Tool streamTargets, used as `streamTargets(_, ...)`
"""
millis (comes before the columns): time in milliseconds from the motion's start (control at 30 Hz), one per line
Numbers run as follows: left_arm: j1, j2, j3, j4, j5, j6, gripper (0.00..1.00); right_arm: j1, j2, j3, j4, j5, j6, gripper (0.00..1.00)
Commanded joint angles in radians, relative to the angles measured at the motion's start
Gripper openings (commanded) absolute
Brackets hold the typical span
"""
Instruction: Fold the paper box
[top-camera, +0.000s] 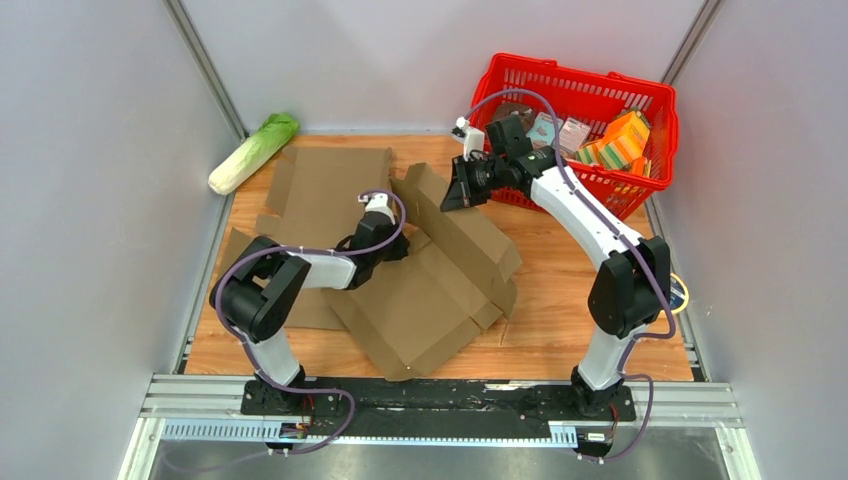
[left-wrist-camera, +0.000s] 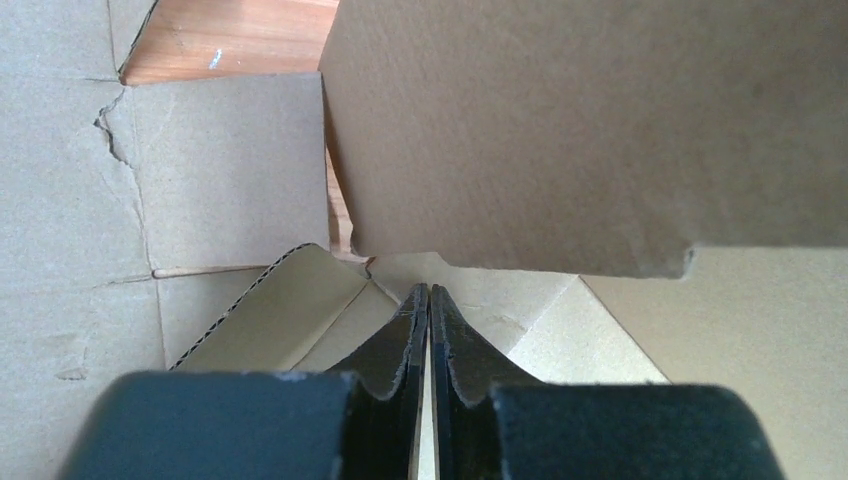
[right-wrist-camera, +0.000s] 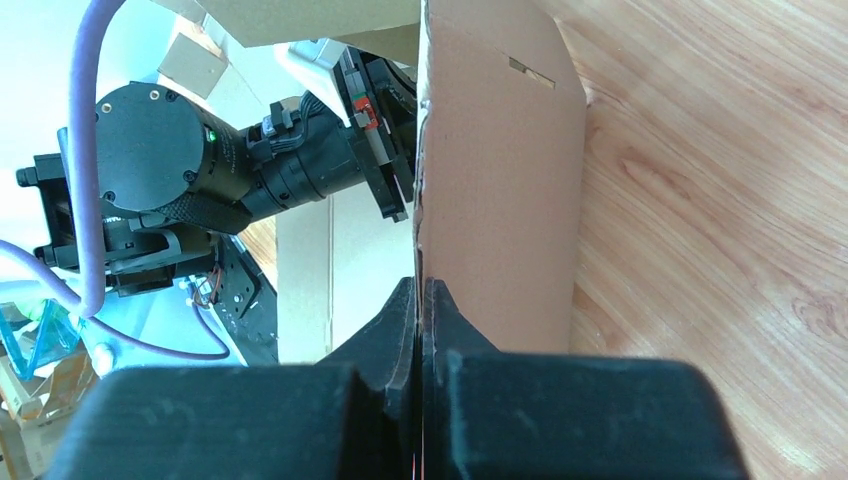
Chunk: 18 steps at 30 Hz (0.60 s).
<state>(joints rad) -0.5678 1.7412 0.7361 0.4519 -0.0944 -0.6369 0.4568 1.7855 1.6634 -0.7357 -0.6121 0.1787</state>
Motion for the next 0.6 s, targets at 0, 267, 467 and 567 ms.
streamTargets(0, -0.012, -0.075, -0.036, 0.016, 0.015, 0.055, 0.12, 0.008, -0.047, -0.001, 0.062, 0.03, -0.033, 0.0)
streamTargets(267, -0.01, -0.547, -0.046, -0.281, 0.065, 0.209, 0.24, 0.017, -0.06, 0.024, 0.035, 0.15, -0.218, 0.0)
streamTargets(467, -0.003, -0.776, 0.023, -0.543, 0.191, 0.24, 0.29, 0.042, -0.026, 0.084, 0.004, 0.146, -0.387, 0.01)
streamTargets(567, 0.008, -0.784, 0.176, -0.692, 0.182, 0.281, 0.35, 0.049, -0.002, 0.131, -0.031, 0.172, -0.452, 0.01)
